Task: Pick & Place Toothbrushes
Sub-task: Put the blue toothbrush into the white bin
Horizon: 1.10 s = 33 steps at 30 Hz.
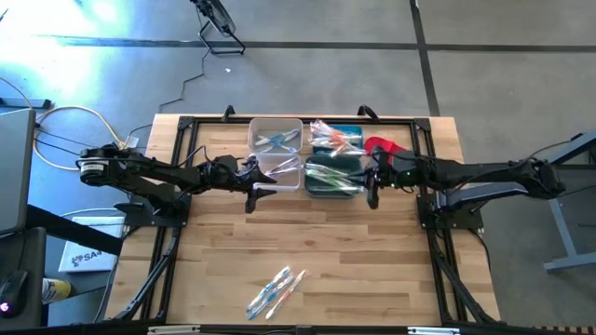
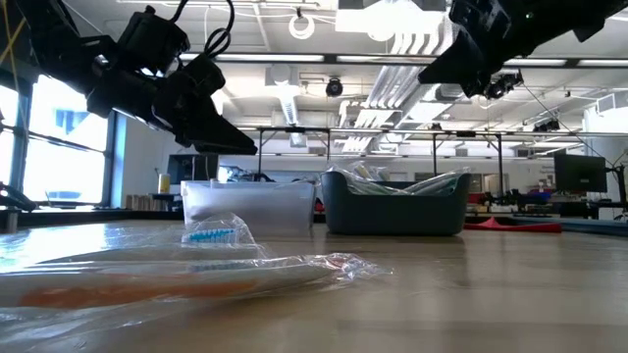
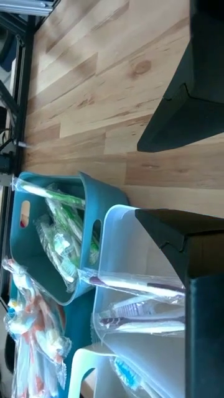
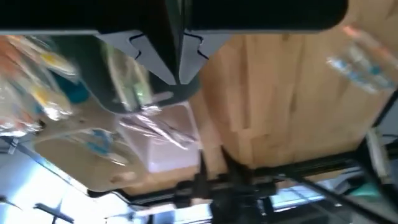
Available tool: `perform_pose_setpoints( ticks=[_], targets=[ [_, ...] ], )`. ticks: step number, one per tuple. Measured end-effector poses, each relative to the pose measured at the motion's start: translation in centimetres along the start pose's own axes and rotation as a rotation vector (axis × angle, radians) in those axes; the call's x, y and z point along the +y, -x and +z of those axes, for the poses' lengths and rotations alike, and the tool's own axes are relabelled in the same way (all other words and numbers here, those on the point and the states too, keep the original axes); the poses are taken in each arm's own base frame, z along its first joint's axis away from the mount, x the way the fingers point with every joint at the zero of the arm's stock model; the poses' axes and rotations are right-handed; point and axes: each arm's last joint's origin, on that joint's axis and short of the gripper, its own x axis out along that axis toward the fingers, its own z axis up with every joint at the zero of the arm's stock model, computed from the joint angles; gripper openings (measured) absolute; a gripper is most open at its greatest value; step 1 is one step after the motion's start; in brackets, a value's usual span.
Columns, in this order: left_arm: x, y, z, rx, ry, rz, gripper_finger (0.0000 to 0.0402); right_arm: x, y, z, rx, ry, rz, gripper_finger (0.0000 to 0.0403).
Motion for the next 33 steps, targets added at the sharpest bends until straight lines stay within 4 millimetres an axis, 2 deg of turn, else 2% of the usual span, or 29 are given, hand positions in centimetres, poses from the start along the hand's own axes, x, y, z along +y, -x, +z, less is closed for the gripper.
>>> perform_pose_setpoints(
  ticks=[5,10,15,22,27,33],
  targets=[
    [0.0,0.0,0.0,-0.001,0.046,0.0,0.0157,1.8,0.6,0.1,-0.03,0.106,0.106,0.0003],
    [-0.3,0.0,0.1,-0.008,0.044,-0.006,0.0157,2.7,2.0,0.2,-0.099,0.134,0.051,0.0003],
    [-2.0,-0.2,0.1,-0.011,0.02,-0.011,0.0157,2.9,3.0,-1.1,-0.172,0.141,0.042,0.0004],
    [-4.5,-0.3,-0.1,0.001,0.03,0.032,0.0157,2.4,3.6,-2.9,-0.361,0.154,0.042,0.0004],
    [-5.9,-1.0,1.2,0.105,0.1,0.023,0.0157,1.9,3.5,-4.7,-0.476,0.183,0.039,0.0004],
    [-7.6,-1.2,4.2,0.334,0.102,0.112,0.0157,1.4,3.2,-7.0,-0.515,0.156,0.041,0.0004]
  ],
)
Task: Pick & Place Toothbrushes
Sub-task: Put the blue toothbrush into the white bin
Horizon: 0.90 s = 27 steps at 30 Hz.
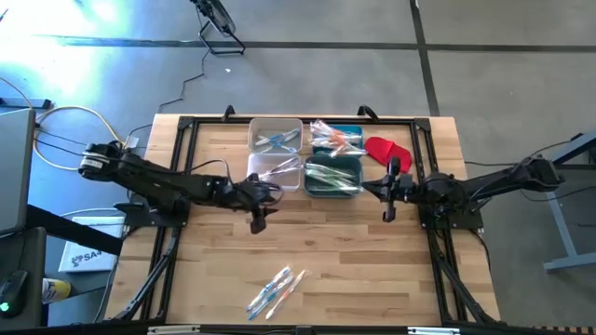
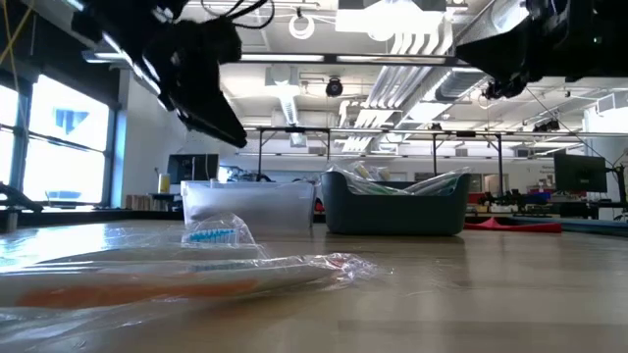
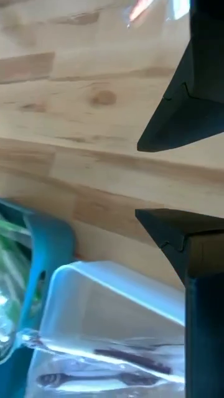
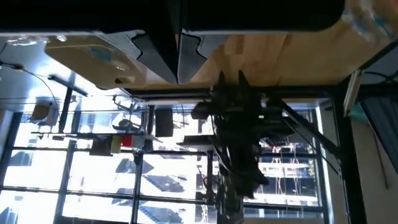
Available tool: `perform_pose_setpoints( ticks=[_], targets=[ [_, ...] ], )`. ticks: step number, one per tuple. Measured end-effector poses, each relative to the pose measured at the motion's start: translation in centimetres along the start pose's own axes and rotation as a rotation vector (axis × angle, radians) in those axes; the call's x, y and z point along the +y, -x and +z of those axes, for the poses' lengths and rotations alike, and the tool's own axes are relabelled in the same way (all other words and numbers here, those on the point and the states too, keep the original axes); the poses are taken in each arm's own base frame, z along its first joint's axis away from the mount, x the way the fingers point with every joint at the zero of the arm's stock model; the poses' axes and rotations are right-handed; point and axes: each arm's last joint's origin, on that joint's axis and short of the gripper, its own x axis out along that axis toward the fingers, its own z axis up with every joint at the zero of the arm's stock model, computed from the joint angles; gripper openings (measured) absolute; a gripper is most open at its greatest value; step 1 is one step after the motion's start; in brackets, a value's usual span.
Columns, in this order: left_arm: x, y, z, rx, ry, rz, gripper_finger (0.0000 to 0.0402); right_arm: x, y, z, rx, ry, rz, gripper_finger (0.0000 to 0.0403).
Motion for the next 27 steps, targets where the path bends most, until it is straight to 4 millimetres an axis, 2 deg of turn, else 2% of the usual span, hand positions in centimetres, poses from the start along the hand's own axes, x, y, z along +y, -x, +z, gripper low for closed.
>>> perform_pose_setpoints(
  ticks=[8,16,21,27],
  targets=[
    [-3.7,2.4,3.2,0.02,0.052,-0.085,0.0157,-0.4,0.2,0.4,-0.061,-0.011,-0.082,0.0004],
    [-6.9,4.1,3.6,0.006,0.116,-0.194,0.0157,-0.4,0.2,0.3,-0.054,-0.013,-0.077,0.0004],
    [-8.4,3.6,3.2,0.046,0.113,-0.212,0.0157,-0.4,0.2,0.3,-0.051,-0.016,-0.076,0.0004],
    [-10.2,0.5,3.4,0.193,0.194,-0.219,0.0157,-0.3,0.1,0.1,-0.033,-0.046,-0.074,0.0004]
  ],
)
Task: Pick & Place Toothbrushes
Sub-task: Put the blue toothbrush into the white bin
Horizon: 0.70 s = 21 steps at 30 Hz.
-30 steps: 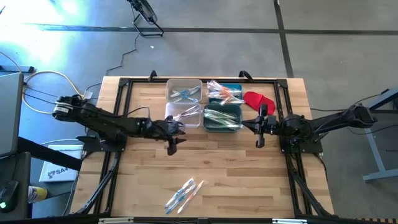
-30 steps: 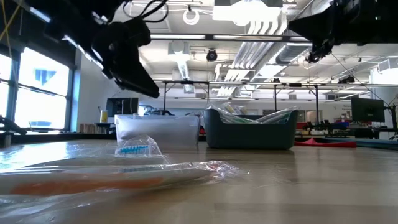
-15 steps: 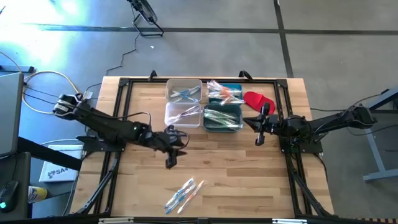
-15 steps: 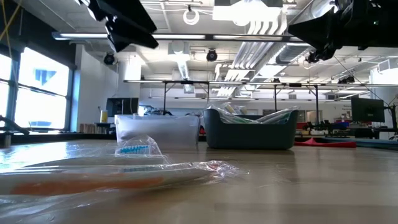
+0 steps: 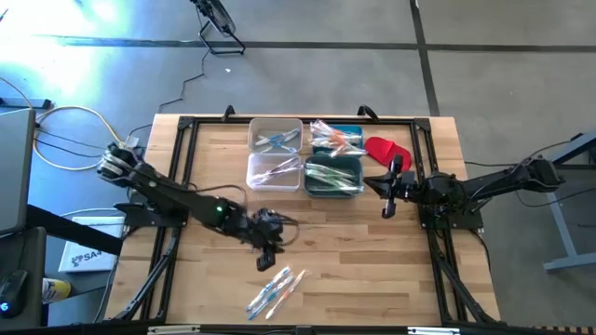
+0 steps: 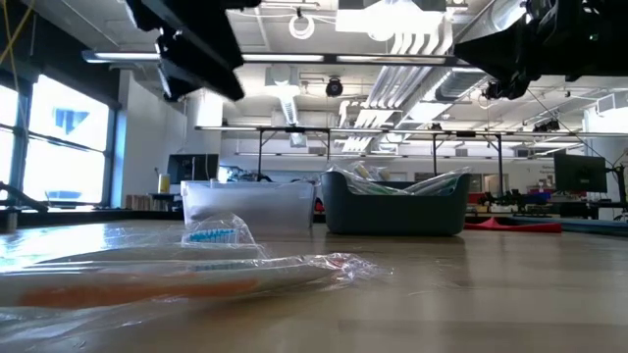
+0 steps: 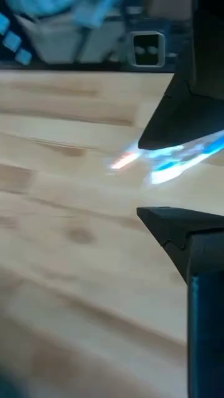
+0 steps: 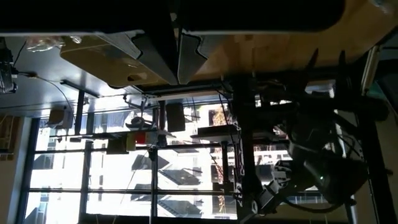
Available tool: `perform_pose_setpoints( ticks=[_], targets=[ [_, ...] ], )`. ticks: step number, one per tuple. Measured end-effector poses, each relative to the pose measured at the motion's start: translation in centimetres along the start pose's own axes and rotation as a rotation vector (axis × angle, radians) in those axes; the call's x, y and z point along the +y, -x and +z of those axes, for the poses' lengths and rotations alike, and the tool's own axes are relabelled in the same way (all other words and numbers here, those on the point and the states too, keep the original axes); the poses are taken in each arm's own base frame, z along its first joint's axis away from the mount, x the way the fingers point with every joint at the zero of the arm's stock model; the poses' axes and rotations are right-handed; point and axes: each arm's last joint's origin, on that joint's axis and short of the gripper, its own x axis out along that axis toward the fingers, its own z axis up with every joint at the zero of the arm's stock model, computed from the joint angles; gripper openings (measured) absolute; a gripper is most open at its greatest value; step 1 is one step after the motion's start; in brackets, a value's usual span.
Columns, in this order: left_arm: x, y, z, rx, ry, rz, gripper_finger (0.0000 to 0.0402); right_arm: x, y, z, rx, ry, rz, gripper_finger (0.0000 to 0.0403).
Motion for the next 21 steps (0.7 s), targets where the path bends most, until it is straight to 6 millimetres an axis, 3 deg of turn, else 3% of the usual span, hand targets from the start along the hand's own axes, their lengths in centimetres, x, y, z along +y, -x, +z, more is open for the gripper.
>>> perform_pose_setpoints(
  ticks=[9,15,21],
  targets=[
    [-1.0,-4.9,-0.8,0.292,0.142,0.164,0.0157,0.0,0.0,-0.2,0.014,-0.042,0.011,0.0004],
    [-1.6,-7.2,-1.3,0.319,0.21,0.172,0.0157,0.2,0.0,-0.3,0.028,-0.038,0.051,0.0004],
    [-1.4,-7.9,-1.6,0.319,0.299,0.193,0.0157,0.2,0.0,-0.3,0.033,-0.038,0.052,0.0004]
  ],
)
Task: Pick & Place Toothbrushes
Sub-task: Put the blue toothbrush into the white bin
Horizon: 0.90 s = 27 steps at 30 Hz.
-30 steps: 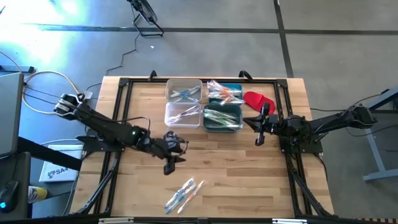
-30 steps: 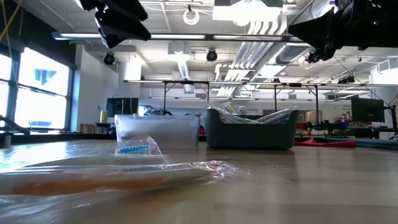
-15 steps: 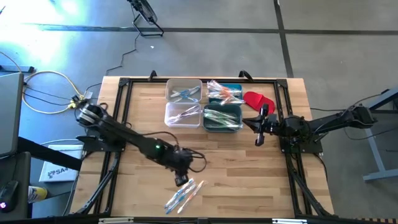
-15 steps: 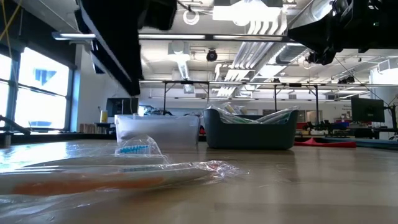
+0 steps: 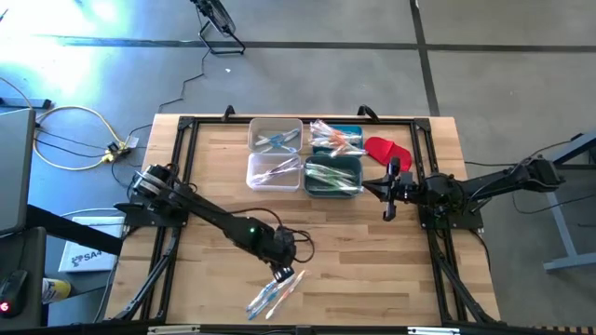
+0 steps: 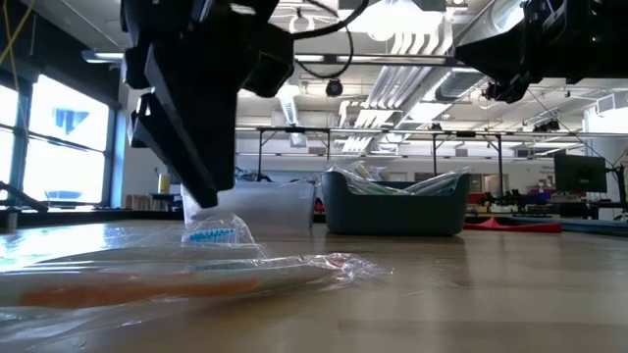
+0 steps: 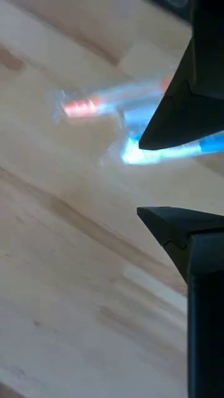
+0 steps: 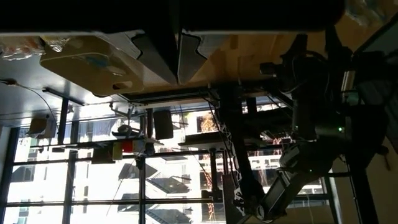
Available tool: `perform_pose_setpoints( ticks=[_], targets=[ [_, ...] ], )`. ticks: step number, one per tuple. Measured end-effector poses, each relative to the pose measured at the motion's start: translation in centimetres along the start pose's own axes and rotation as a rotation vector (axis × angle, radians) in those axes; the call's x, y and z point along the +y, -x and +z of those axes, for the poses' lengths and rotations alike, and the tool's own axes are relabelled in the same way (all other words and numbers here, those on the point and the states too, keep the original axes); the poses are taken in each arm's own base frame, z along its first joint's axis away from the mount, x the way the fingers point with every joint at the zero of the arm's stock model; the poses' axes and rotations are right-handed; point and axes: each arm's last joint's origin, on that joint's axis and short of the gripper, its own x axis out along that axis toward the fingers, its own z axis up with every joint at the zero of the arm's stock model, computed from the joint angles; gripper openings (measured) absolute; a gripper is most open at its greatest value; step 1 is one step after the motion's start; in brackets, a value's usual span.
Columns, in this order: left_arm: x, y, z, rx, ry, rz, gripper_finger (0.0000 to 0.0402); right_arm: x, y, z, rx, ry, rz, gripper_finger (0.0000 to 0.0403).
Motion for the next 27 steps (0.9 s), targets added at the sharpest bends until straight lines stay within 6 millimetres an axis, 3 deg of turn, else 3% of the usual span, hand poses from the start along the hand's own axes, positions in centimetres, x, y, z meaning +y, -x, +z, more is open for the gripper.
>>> perform_pose_setpoints(
  ticks=[27],
  targets=[
    [-0.59,-0.6,0.25,-0.017,0.015,-0.062,0.0157,0.07,0.0,-0.26,0.028,-0.018,0.028,0.0004]
  ],
)
